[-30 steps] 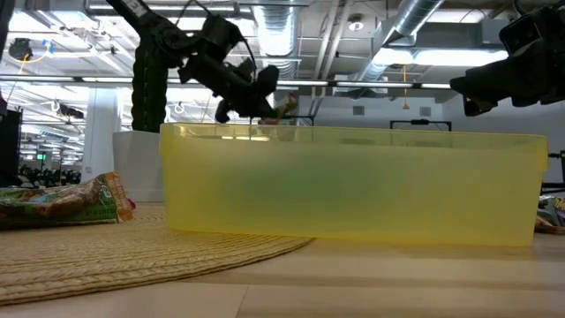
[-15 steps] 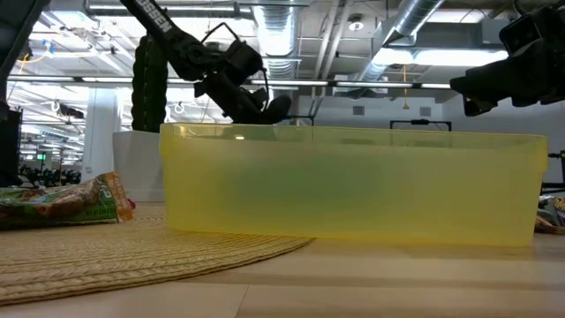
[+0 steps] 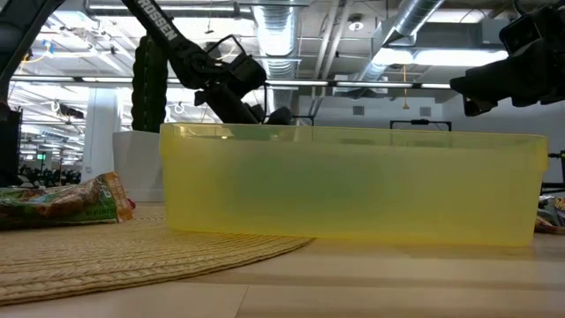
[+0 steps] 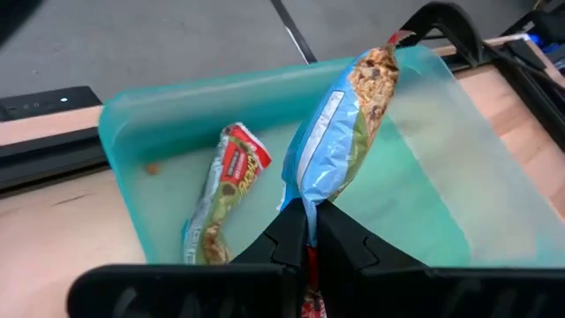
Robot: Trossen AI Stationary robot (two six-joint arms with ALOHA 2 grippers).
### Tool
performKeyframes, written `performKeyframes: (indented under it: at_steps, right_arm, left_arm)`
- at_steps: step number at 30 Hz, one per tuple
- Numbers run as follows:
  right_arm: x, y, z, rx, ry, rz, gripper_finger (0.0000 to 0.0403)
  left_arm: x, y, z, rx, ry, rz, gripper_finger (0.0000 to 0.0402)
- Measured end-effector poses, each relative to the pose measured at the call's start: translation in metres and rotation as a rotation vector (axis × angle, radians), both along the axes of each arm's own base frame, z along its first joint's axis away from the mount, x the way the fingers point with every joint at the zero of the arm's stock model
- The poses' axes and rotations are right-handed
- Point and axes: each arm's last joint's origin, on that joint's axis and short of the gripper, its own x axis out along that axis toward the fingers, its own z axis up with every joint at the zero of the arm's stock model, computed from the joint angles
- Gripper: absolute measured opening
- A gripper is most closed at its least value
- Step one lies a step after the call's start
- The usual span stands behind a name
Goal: Pick and place Granola Bars by type
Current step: Put the red granola bar into the green bin
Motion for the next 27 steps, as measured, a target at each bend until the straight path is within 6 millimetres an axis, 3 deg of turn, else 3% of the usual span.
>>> performKeyframes:
  at_steps: [17,27]
  right_arm:
    - [0.0000,0.0000,0.0000,0.000,0.000,0.000,0.0124]
    - [0.0000,0.0000,0.0000,0.000,0.000,0.000,0.0124]
  left_arm:
    - [-0.0003,-0.0009,-0.0008,-0.026,-0.008,0.026,0.0084]
    - [0.0045,-0.0046,0.0025,0.056,0.009,-0.053,0.0094]
